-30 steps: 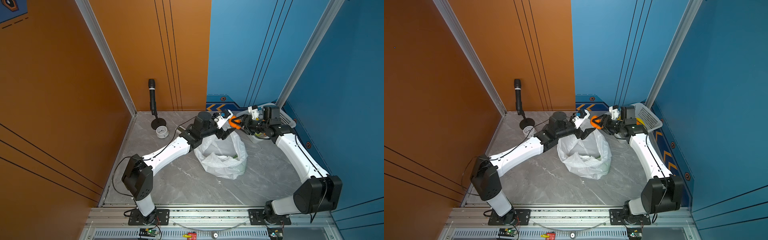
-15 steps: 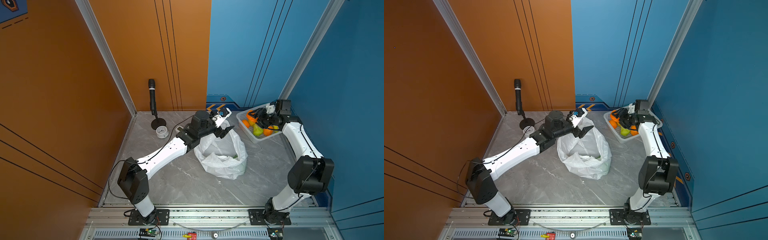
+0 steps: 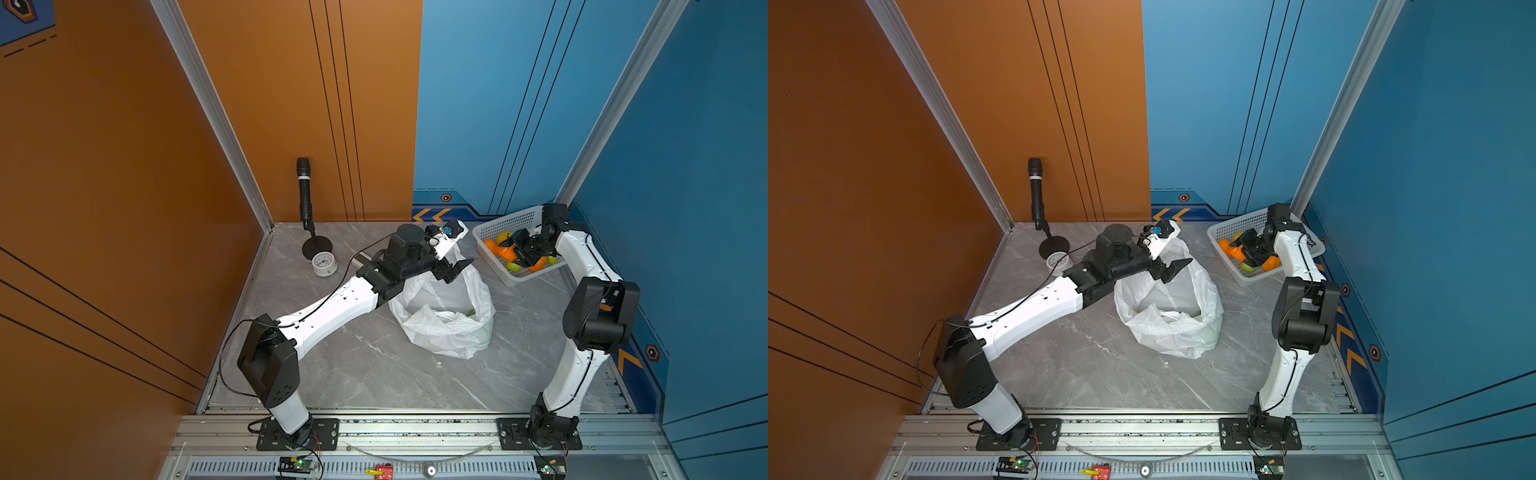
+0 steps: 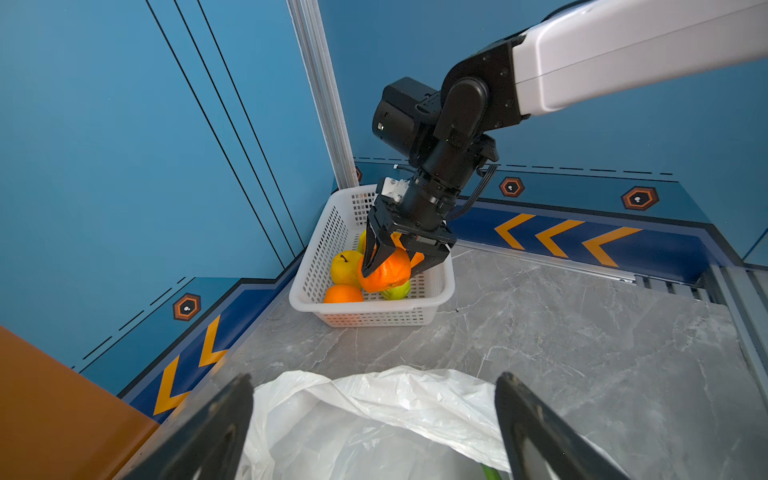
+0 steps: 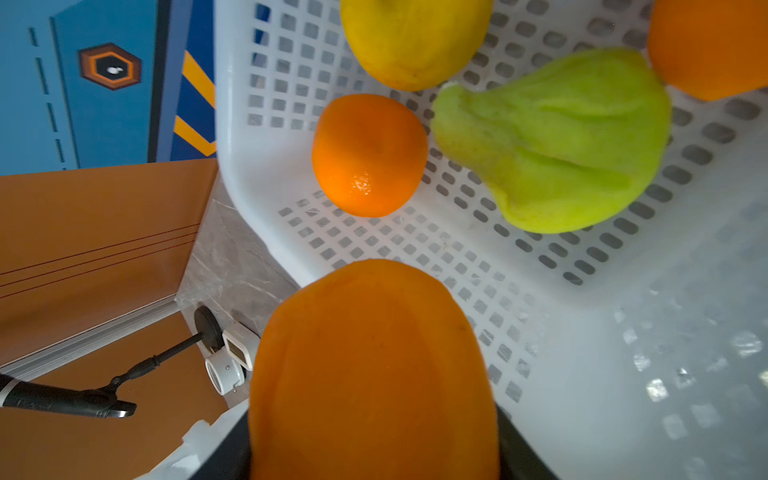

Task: Untie the knot of the plastic bag and take out the fruit
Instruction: 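Carry the orange with the right gripper into the white basket and release, then move both grippers to the bag and reach the left gripper toward the dragon fruit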

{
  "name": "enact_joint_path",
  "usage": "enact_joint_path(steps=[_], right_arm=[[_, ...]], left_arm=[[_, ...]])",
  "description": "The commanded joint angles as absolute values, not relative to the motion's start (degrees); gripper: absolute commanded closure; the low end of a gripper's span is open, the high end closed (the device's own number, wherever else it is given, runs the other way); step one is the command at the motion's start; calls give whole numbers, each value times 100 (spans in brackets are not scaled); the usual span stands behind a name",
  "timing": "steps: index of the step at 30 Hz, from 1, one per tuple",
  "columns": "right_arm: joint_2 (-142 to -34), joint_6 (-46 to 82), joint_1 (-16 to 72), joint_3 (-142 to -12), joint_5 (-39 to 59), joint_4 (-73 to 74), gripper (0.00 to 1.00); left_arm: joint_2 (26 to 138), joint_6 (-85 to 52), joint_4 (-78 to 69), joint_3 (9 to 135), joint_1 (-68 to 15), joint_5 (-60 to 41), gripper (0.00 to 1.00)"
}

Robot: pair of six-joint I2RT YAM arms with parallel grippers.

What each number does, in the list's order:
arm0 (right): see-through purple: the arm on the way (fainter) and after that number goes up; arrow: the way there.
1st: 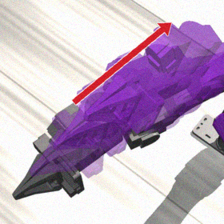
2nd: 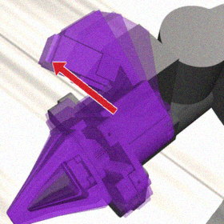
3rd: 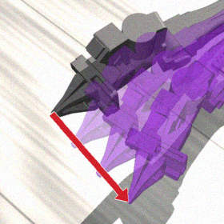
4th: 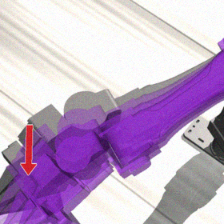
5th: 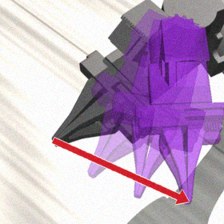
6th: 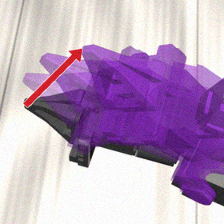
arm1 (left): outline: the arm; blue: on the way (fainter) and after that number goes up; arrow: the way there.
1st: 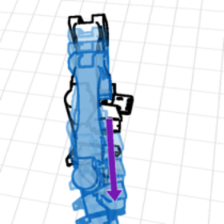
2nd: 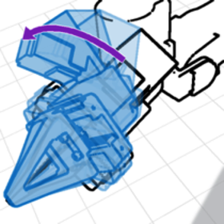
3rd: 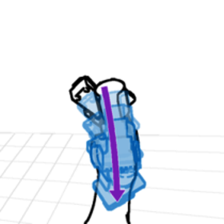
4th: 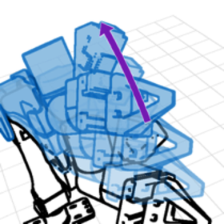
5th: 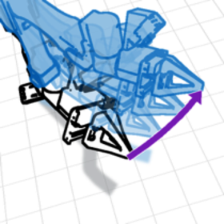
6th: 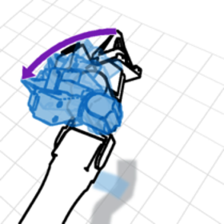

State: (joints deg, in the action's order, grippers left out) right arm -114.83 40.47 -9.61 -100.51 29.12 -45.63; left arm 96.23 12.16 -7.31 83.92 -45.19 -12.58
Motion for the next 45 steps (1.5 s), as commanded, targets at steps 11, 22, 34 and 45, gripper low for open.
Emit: enact_joint_path(steps=[11,22,34,45], right_arm=[[-12459,3898,-1150,-10941,2826,-5226,45],[-12803,3691,-1129,-11020,2506,-5563,33],[-11967,3369,-1038,-11263,1719,-5879,17],[-9819,3205,-170,-10367,857,-5883,13]], left_arm=[[9715,1116,-378,8619,-4637,-973,8],[9437,1155,-241,8322,-4763,-644,7],[9334,905,44,8250,-4904,-455,20],[9246,-172,854,8112,-4904,-322,32]])
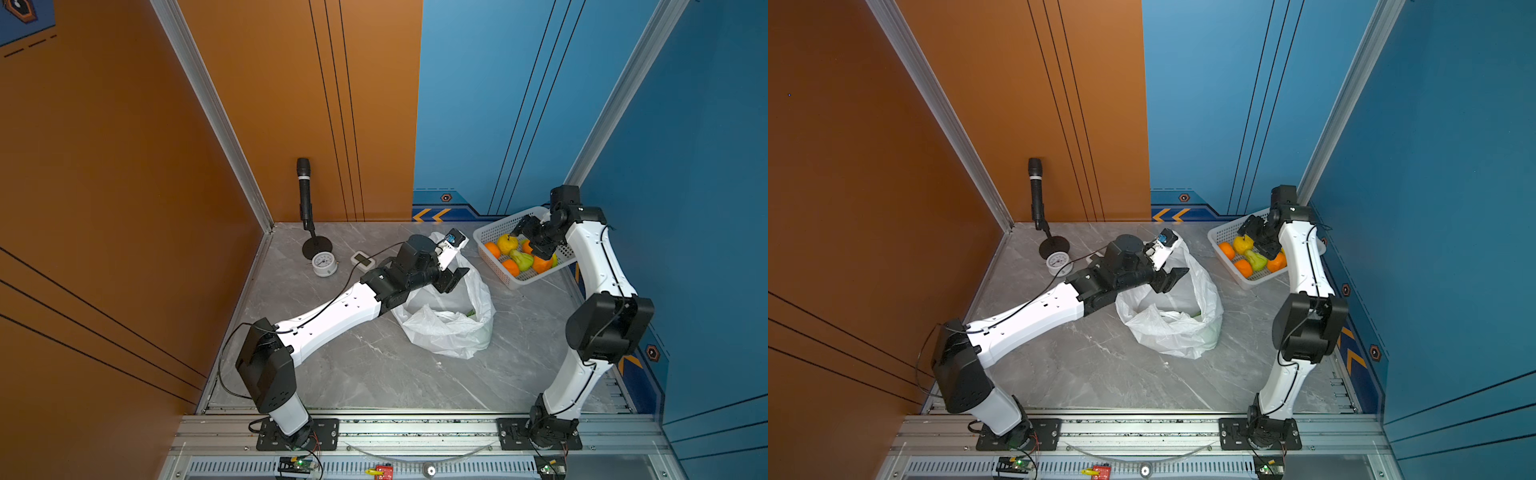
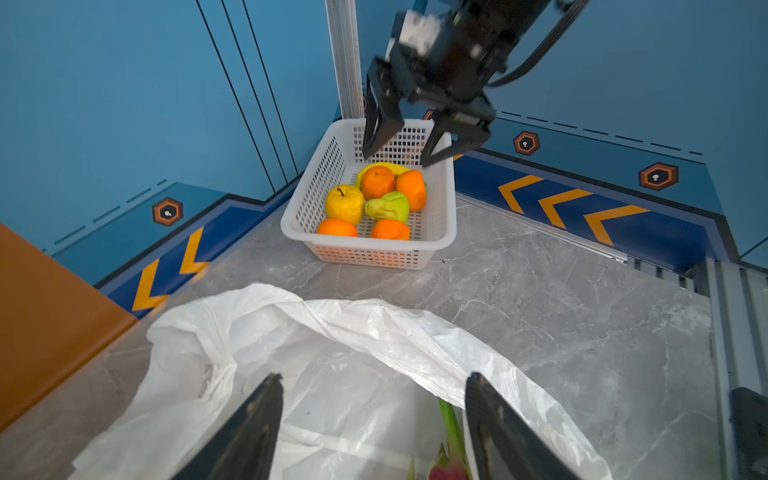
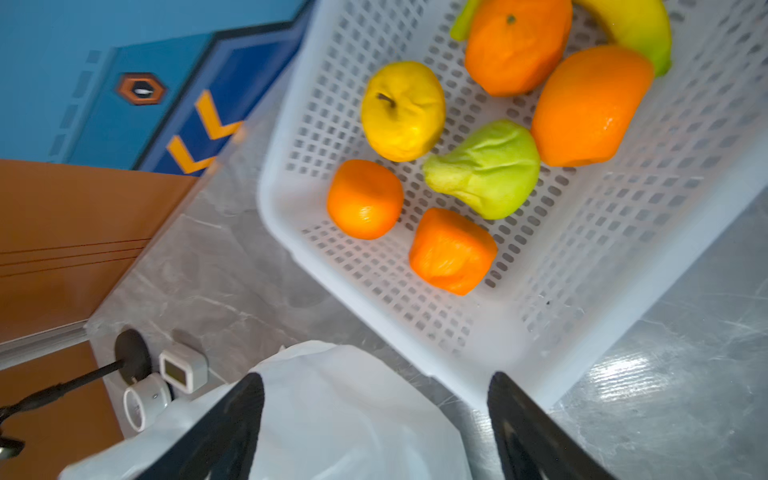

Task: Untie the knot of the plastic bag and take out the fruit
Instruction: 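Move both grippers to the bag and reach the left gripper toward the dragon fruit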

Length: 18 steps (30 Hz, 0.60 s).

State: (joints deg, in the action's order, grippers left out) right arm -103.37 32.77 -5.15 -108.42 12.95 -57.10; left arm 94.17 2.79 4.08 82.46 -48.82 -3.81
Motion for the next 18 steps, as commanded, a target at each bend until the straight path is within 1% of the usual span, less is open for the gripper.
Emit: enact_joint_path(steps=[1,6,9,11,13,18], right_arm=[[-9585,3237,-28,-10068,808,-5806,12],[-8328,3629,701,-8662,662,-5435,6],[-7775,3676,1084,-7726,761,-4927,6],[-7601,3735,1161,-7342,965,-4775,6],[-7545,3744,1243,-7127,1010,-4939,6],[-7406,3671,1494,-6589,1180,-5086,6]], left_arm=[[9230,-271,956,8086,-4891,-334,33],[9134,-726,1590,7830,-4895,-359,40],[9087,-812,1894,7645,-4878,-631,43],[9016,-846,1899,7435,-4893,-876,43],[8955,-971,1819,7207,-4906,-951,44],[9005,-1307,1759,6864,-4974,-959,50]])
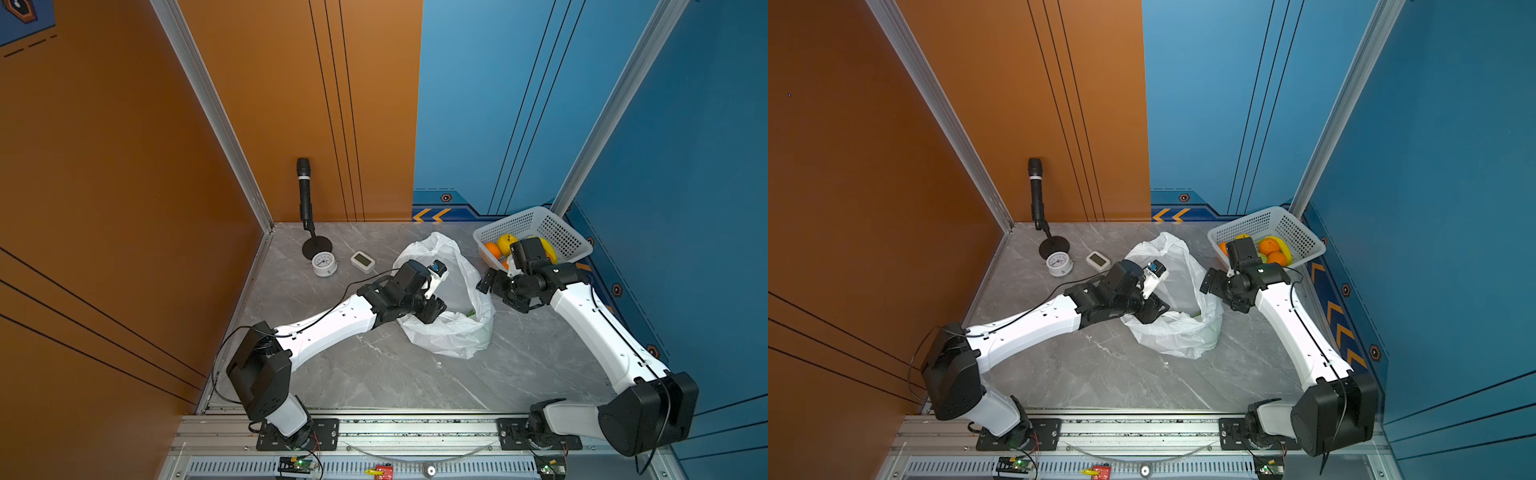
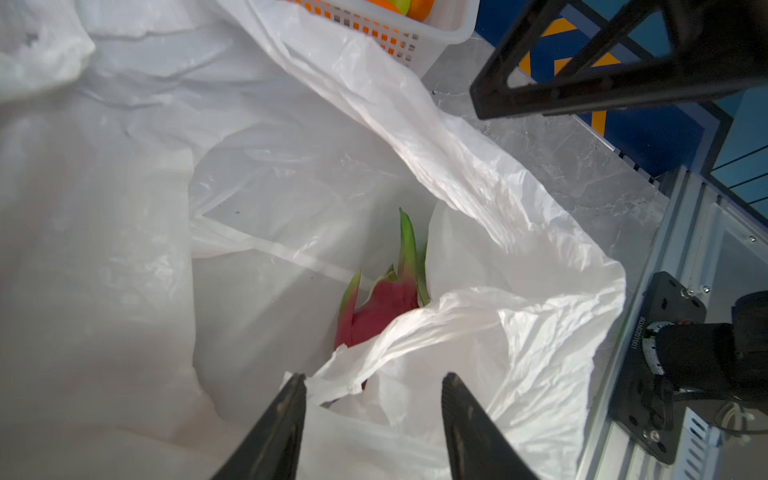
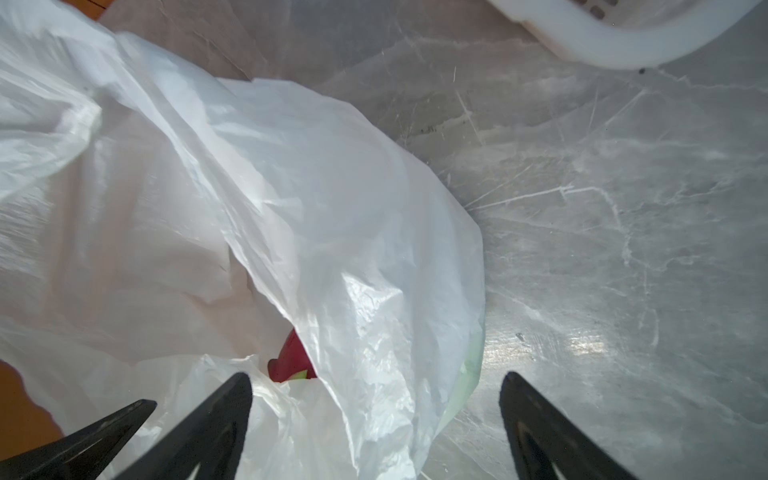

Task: Untie the knot of the plastic bag and take out the fruit
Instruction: 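Move both grippers to the bag and reach the left gripper toward the dragon fruit, then hold the bag rim with the right gripper while the left reaches down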

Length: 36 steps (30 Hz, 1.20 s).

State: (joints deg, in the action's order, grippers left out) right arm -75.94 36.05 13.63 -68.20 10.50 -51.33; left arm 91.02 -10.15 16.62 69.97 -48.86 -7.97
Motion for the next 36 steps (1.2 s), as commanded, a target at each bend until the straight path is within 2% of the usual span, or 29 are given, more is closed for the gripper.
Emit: enact_joint_path(steps=[1,6,14,23,30,36], right_arm=[[-7392,3634,1557,-6447,1238,-5063,6],[-7660,3296,1866,-5977,1578,-5316,6],[-8171,2669,2171,-5434,1412,-5600,7],[-8840,2336,2338,-5108,997,-5565,7],[-8542,2520,2320,-5613,827,-5638,5],[-8139,2832,2164,-6180,746,-5632,2]], left_arm=[[9029,-1388,1757,6821,-5013,-951,51],[9163,-1654,1717,6599,-5283,-838,52],[9397,-2083,1332,5946,-5673,-693,58],[9856,-2291,565,5258,-5680,-745,63],[10389,-2036,85,5492,-5251,-687,67],[10318,-1643,-261,5559,-4941,-471,62]])
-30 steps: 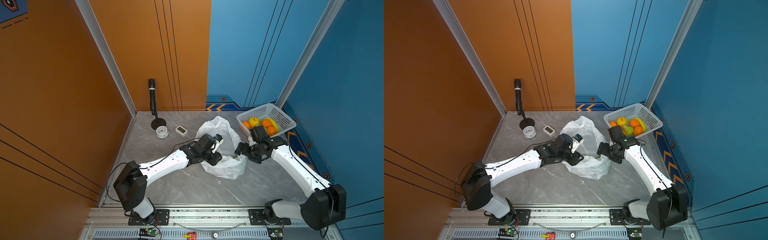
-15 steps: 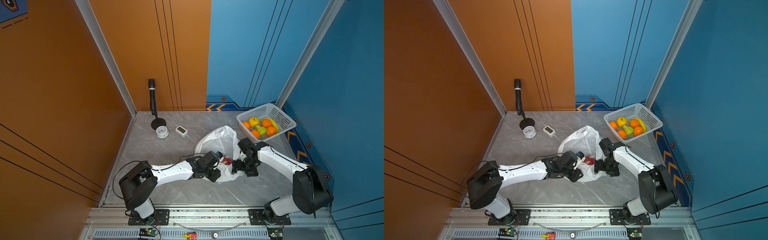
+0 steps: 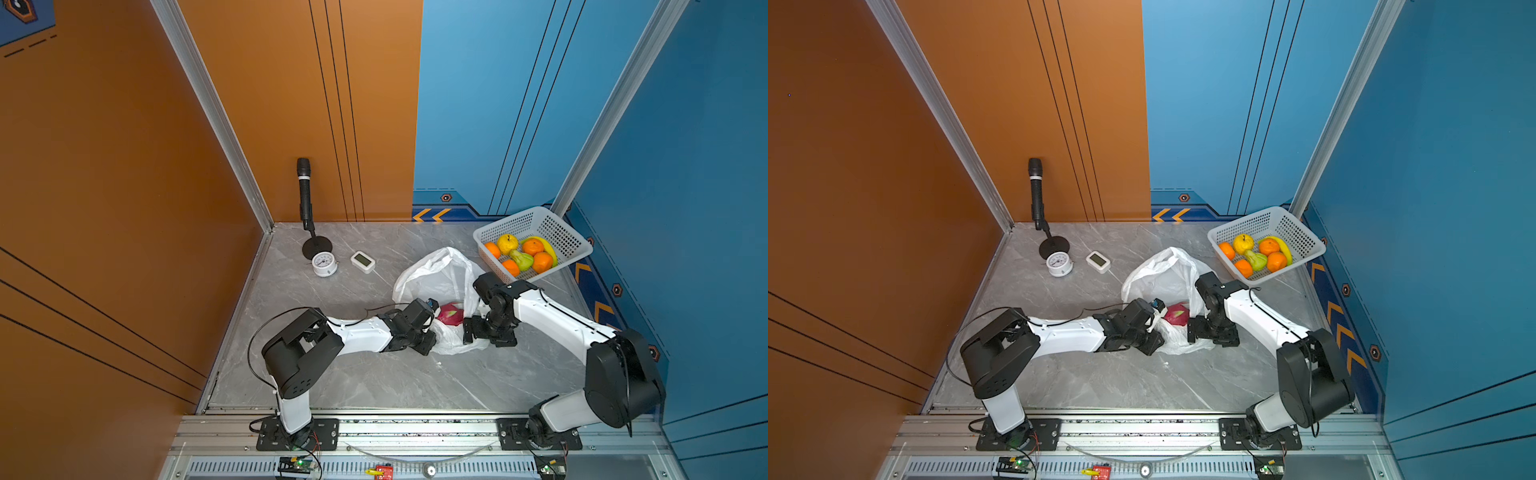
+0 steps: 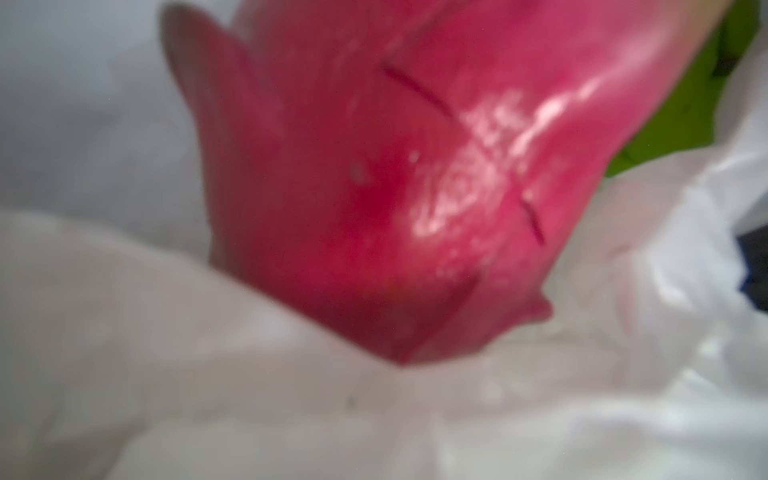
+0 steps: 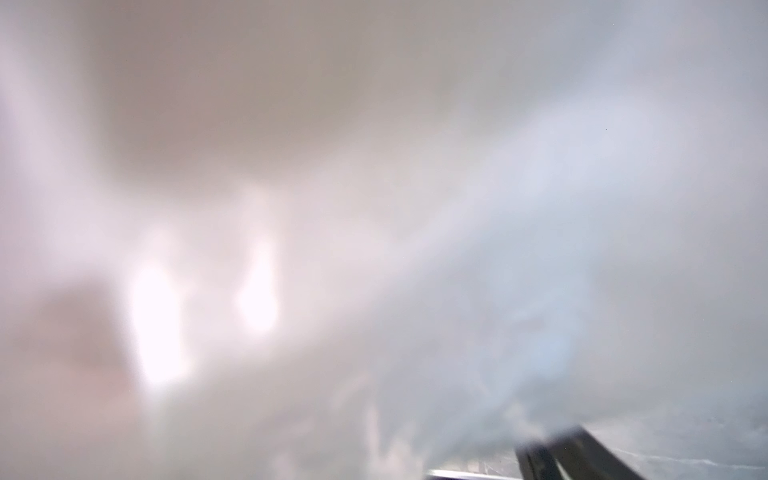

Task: Untie the knot of the plastic bag and take out the fruit
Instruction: 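Hold the bag rim with the right gripper while the left reaches down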

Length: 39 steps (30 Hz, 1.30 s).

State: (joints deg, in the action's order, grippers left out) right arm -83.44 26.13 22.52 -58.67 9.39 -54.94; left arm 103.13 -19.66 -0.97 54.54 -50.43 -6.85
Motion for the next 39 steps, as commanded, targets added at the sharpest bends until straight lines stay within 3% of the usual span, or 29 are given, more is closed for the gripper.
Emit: enact_joint_path(steps=[1,8,25,33,39], right_arm=[[-8123,2917,2133,-6320,766,-5591,2],[-8403,3212,2059,-6986,743,-5341,1],[-9347,2634,1974,-6289,451,-4874,1],[-9278,2530,1939,-6100,387,-4849,1],[-8930,2507,1942,-6090,433,-4858,1]], left_arm=[[10257,-1558,-259,5589,-4926,-450,60],[9837,-1407,-227,5517,-4952,-365,48],[8135,-958,-171,4943,-5047,224,21],[7976,-456,-115,5483,-4859,-149,22],[8705,-330,-121,6495,-4764,-332,34]])
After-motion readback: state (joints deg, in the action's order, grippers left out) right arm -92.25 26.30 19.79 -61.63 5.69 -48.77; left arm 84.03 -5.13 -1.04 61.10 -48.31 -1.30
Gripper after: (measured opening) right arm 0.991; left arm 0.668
